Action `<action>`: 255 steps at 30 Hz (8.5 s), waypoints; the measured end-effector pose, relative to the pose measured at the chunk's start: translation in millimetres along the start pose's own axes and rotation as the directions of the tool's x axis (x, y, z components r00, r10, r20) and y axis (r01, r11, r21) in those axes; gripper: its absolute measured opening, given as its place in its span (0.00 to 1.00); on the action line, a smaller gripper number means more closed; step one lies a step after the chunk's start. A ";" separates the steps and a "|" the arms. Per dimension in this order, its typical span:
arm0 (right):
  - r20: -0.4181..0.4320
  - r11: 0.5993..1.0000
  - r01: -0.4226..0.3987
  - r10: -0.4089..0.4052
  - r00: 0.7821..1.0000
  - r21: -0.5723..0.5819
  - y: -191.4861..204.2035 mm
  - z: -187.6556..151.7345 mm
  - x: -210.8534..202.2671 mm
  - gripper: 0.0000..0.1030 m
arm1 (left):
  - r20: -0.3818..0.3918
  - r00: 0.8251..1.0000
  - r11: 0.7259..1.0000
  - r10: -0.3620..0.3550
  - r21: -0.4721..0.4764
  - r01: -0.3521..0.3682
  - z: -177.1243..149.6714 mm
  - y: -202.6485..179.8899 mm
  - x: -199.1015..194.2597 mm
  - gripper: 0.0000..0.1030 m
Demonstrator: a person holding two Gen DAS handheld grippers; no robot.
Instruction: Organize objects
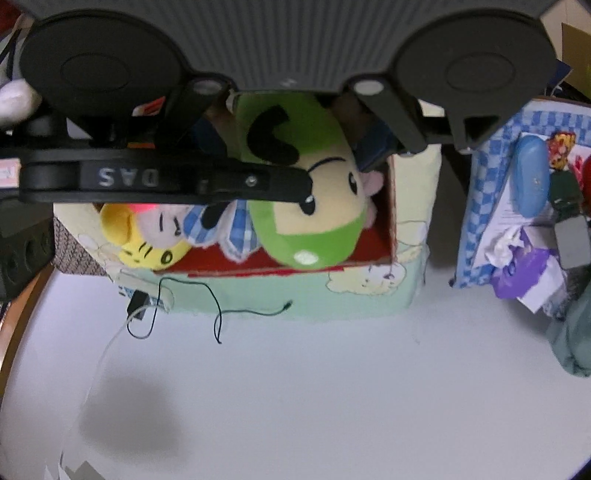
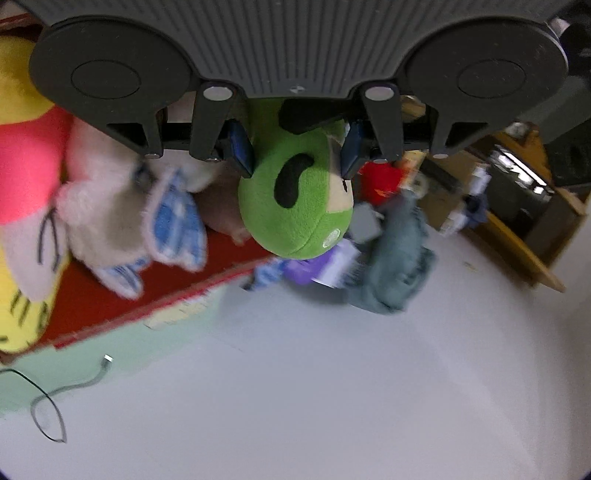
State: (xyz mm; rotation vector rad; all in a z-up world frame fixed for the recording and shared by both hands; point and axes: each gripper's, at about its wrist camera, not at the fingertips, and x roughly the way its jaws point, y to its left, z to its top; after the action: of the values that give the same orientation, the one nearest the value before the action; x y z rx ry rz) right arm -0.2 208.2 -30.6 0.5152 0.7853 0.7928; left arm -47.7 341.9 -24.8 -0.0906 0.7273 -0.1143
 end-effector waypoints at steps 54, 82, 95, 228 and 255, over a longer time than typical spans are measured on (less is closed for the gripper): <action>0.158 0.956 0.294 -0.287 0.945 -0.019 -7.4 7.0 -59.5 0.43 | -0.026 0.997 0.998 0.068 0.002 -0.068 9.7 -14.3 -10.3 0.95; 0.193 0.898 0.439 -0.425 0.885 -0.034 -15.0 -7.3 -105.5 0.56 | -0.063 0.948 0.950 0.313 0.013 -0.313 18.9 -61.1 -10.2 0.97; 0.131 0.901 0.413 -0.397 0.908 -0.130 -24.6 -1.1 -119.6 0.60 | -0.083 0.951 0.949 0.298 -0.081 -0.304 11.4 -88.0 -9.3 0.97; 0.066 0.676 0.725 -0.724 0.687 -0.129 -29.9 -9.0 -143.2 0.74 | -0.276 0.933 0.971 0.232 0.002 -0.240 -26.2 -142.9 13.8 0.98; 0.134 0.653 0.752 -0.741 0.658 -0.087 14.4 -11.5 -114.9 0.74 | -0.246 0.943 0.975 0.224 0.049 -0.218 -23.0 -96.0 -2.9 0.98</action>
State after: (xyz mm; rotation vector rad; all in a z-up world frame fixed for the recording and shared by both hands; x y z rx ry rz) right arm -67.3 127.9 20.5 0.0598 0.7659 0.0335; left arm -72.2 246.2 -28.3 0.0271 0.9837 0.0835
